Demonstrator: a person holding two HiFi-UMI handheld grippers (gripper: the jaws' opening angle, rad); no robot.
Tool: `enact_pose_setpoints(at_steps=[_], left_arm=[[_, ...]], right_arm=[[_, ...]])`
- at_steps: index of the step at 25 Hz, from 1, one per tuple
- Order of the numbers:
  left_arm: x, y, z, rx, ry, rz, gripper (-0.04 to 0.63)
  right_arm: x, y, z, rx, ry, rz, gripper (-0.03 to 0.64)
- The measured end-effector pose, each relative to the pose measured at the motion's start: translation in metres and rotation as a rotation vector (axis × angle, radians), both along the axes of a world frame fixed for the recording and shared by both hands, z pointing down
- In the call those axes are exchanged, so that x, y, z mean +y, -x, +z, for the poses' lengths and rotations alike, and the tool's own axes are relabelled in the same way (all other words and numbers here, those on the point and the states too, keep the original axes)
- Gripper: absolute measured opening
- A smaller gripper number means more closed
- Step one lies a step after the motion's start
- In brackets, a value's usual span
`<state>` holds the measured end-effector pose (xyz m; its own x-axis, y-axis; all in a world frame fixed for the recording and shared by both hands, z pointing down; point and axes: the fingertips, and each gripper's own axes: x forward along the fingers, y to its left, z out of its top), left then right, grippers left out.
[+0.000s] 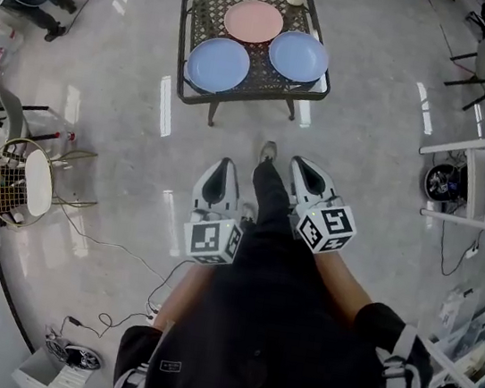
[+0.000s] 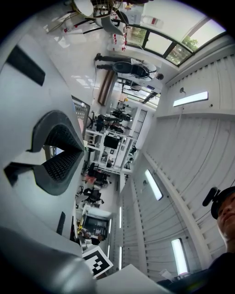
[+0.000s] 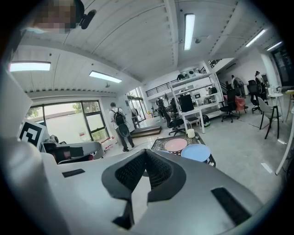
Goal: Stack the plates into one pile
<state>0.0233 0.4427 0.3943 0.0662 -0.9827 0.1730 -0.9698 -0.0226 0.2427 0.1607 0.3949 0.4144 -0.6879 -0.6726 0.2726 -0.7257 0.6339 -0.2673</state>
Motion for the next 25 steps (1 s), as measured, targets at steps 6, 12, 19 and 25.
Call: enact_pose_setpoints(at_steps=[6, 12, 19, 25], left_arm=[[-0.051, 0.026, 0.004, -0.013, 0.022, -0.029, 0.015], [-0.123, 0.046, 0.01, -0.014, 0.06, -0.061, 0.015], [-0.211, 0.076, 0.016, -0.026, 0.105, -0.107, 0.015], [-0.265, 0.102, 0.024, -0.053, 0.135, -0.16, 0.015]], right_arm=[[-0.057, 0.028, 0.007, 0.0, 0.014, -0.034, 0.009], [-0.136, 0.054, 0.009, -0.002, 0.035, -0.067, 0.009], [-0.228, 0.09, 0.02, 0.012, 0.065, -0.127, 0.009], [-0.286, 0.117, 0.041, 0.063, 0.088, -0.19, 0.009]])
